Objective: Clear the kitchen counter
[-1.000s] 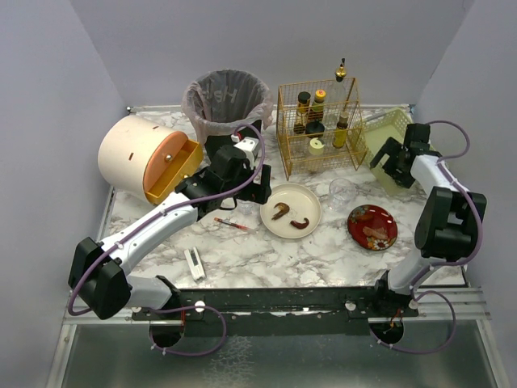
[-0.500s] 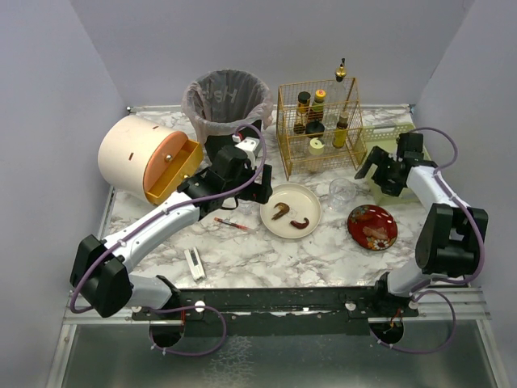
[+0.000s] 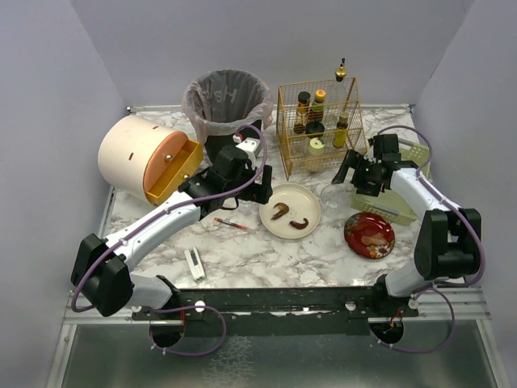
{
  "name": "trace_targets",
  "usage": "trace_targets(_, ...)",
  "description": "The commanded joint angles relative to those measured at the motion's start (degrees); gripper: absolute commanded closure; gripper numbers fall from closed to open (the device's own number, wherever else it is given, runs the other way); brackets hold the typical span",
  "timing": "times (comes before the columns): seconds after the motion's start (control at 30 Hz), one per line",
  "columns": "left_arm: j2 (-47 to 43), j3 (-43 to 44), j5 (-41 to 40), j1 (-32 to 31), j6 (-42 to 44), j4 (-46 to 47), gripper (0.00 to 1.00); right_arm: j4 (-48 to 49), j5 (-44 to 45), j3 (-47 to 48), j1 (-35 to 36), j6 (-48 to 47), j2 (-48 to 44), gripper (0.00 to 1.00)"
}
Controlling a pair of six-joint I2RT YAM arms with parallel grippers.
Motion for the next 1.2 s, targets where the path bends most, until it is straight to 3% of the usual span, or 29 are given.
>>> trace_targets(0.0,0.2,-0.5,0.7,-0.1,-0.5,0.9,0.01,0.0,-5.1,-0.6,2.0,2.8,-1.7,0.01)
trace_targets(0.23,0.4,0.1,0.6,-0.1,-0.7,0.8,0.01,1.6,-5.3,0.1,4.1,4.6,-2.2,0.01)
trace_targets(0.6,-0.2,0.2,0.0,-0.1,-0.7,0.4,0.01,-2.4,10.8,2.3,4.0,0.1,-9.5,0.01)
trace_targets(0.87,1.0,2.0,0.8,-0.4,-0.7,0.9,0.01,-5.4,13.6,2.5,4.0,-3.2,-11.5,0.02)
trace_targets(1.07,5.7,7.1,-1.1,-6.7,-1.1,2.3,0.01,-5.0,11.8,1.5,4.0,-0.9,-15.0,0.07)
trace_targets(1.17,9.3,8.3,-0.5,-8.6,-5.0,6.0,0.01,-0.8,15.5,-1.3,4.0,4.5,-21.9,0.08)
